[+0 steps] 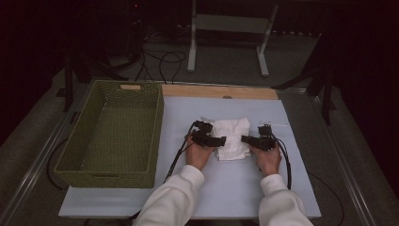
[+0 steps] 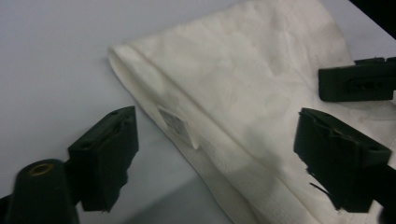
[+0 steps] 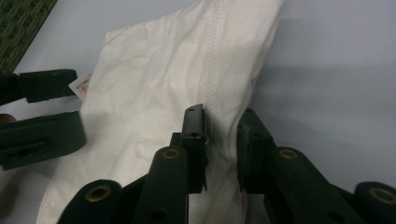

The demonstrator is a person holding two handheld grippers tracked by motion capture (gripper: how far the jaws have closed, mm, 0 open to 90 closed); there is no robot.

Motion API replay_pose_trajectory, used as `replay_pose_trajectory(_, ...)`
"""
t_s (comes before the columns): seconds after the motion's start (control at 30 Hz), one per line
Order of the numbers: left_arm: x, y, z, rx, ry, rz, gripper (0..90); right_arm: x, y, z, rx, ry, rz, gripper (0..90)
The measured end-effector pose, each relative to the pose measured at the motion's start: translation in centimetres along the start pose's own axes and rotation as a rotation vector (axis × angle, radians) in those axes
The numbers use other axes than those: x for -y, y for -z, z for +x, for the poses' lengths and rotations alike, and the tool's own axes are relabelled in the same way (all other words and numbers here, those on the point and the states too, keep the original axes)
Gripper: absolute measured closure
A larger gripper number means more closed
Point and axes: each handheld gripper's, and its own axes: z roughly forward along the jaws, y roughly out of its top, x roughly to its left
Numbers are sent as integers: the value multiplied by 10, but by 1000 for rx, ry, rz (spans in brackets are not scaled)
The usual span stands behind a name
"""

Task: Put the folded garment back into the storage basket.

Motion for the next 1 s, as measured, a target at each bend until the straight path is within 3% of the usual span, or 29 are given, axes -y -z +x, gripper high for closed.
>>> replay_pose_trajectory(0.07, 1, -3, 3, 17, 36, 17, 190, 0, 0, 0, 1, 3, 3, 768)
replay_pose_trajectory(0.17, 1, -3, 2, 18, 36, 9, 248, 0, 0, 0, 1, 6, 3, 771)
replay_pose_trajectory(0.23, 1, -4, 0, -12, 43, 5, 308, 0, 1, 1, 4, 7, 2, 773)
replay_pose_trajectory(0.3, 1, -4, 0, 5, 65, 4, 384, 0, 1, 1, 4, 7, 2, 777)
replay_pose_trajectory(0.43, 3, -5, 3, 47, 154, -8, 520, 1, 1, 0, -9, -11, -1, 788)
replay_pose_trajectory(0.53, 4, -6, 6, 69, 197, -10, 647, 1, 2, 0, -10, -8, -3, 796)
replay_pose_trajectory(0.7, 3, -6, 5, 88, 196, -10, 800, 2, 5, 3, -16, -4, 0, 803)
replay_pose_trajectory(1.0, 0, -4, 8, 98, 197, 3, 817, 4, 15, 12, -44, 11, -11, 811)
